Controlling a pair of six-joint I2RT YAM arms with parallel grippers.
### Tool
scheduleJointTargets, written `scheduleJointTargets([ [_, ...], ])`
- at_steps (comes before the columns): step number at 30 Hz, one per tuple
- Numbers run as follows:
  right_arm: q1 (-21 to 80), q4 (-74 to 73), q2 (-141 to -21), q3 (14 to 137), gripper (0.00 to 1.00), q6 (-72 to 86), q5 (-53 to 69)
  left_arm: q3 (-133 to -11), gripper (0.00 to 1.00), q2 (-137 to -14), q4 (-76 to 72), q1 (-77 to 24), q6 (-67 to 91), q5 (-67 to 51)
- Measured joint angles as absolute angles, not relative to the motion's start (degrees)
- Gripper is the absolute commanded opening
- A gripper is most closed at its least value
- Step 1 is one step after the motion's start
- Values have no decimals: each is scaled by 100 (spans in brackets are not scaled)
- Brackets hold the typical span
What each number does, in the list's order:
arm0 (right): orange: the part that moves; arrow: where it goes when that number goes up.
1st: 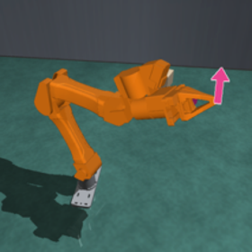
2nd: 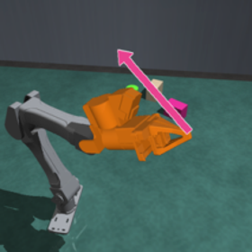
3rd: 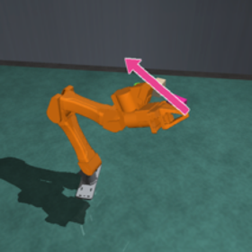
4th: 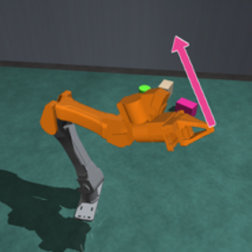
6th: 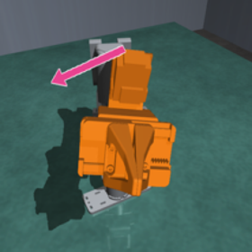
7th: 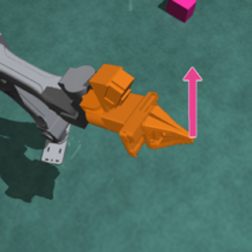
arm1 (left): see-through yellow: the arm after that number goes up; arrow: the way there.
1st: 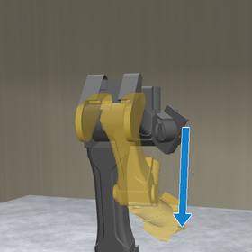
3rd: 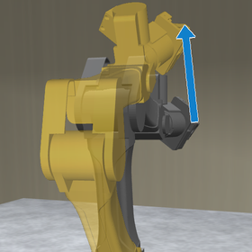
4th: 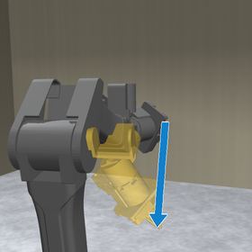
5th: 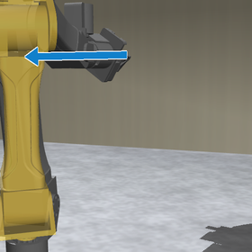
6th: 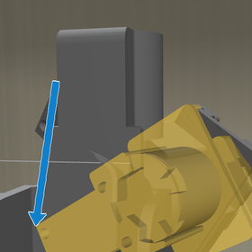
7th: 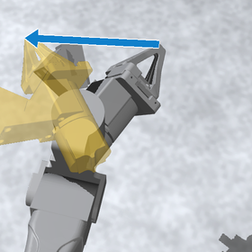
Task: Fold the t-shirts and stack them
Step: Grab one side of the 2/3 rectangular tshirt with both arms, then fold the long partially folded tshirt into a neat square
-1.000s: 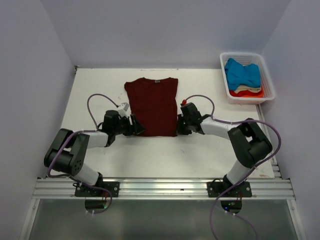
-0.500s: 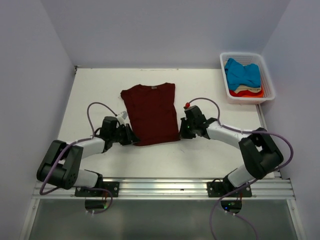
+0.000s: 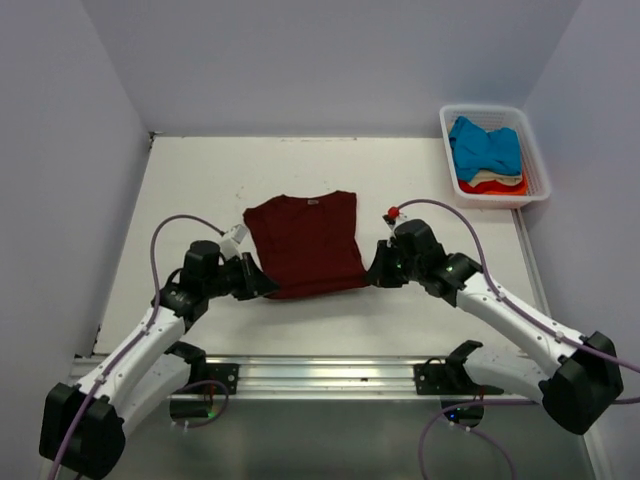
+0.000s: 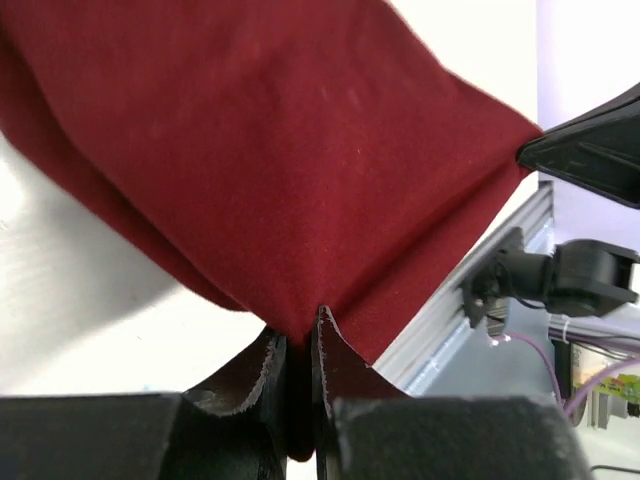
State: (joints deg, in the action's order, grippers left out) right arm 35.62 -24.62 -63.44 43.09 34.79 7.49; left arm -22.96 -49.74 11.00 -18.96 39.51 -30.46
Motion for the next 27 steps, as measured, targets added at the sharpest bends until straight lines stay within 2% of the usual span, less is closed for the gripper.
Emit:
scheduleJointTargets([
  [5, 3701, -3109, -5791, 4696, 0, 3441, 681, -2768, 4, -4307, 1758, -1942, 4051, -2945],
  [9, 3710, -3308, -5848, 5223, 0, 3288, 456, -3148, 0, -4364, 1787, -1955, 4010, -2674],
  [19, 3656, -3135, -7653, 6525, 0, 2578, -489, -3559, 0, -6318, 937, -1927, 3680, -2016],
  [27, 3393, -2703, -9083, 7247, 0, 2241, -685, -3999, 0, -6989, 513, -1761, 3566, -1505],
])
